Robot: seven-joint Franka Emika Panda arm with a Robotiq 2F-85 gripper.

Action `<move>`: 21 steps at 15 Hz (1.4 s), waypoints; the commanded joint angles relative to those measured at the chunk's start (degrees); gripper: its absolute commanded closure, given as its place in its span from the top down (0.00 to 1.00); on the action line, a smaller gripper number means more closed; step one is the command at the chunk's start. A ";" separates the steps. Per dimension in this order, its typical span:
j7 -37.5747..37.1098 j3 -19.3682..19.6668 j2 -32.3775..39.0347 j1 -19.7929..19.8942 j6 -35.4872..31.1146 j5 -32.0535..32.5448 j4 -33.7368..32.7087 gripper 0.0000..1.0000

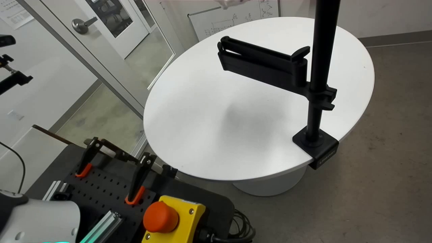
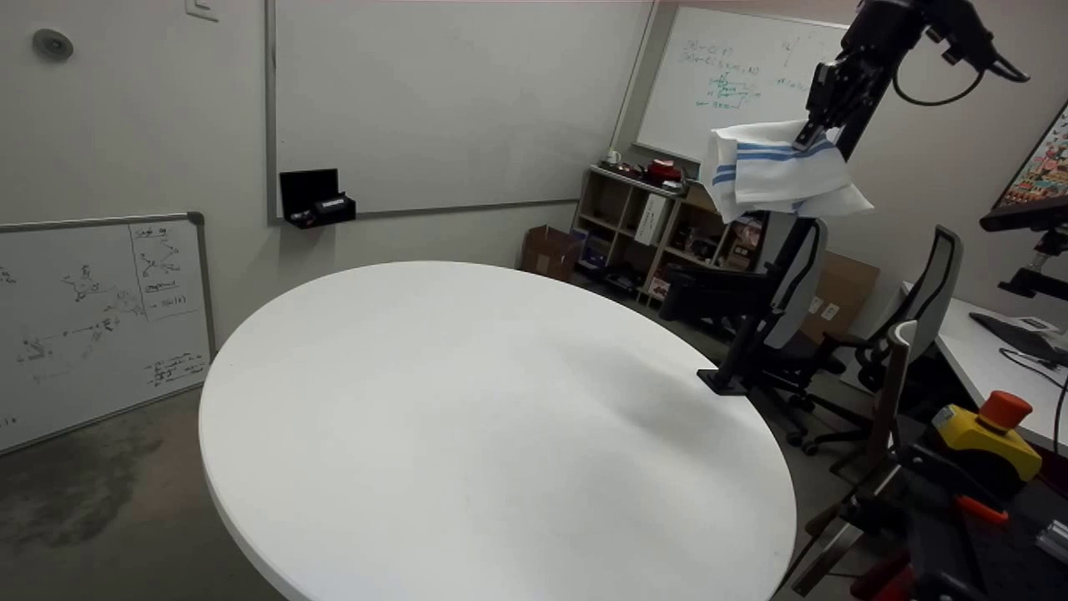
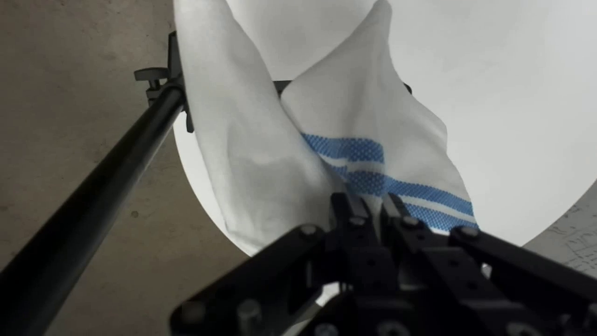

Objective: Hang the cloth on the black stand

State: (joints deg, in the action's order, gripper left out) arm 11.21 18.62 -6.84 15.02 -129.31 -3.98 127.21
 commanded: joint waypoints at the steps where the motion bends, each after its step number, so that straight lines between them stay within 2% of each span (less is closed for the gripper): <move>1: -0.83 -0.28 4.60 0.32 -6.62 -1.35 0.75 0.02; 7: -1.92 -1.88 10.18 0.18 -12.70 -0.58 3.02 0.02; 15: -2.29 -4.09 13.78 -0.37 -14.39 1.15 5.81 0.02; 17: -2.19 -4.39 14.23 -0.37 -14.27 1.26 6.32 0.23; 18: -2.12 -4.50 14.42 -0.34 -14.19 1.27 6.46 0.29; 19: -2.15 -4.59 14.54 -0.31 -14.19 1.22 6.75 0.48; 21: -2.21 -4.66 14.77 -0.31 -14.03 1.41 7.02 0.61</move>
State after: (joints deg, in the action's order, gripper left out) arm 10.13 14.30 7.78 14.80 -142.20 -3.63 133.46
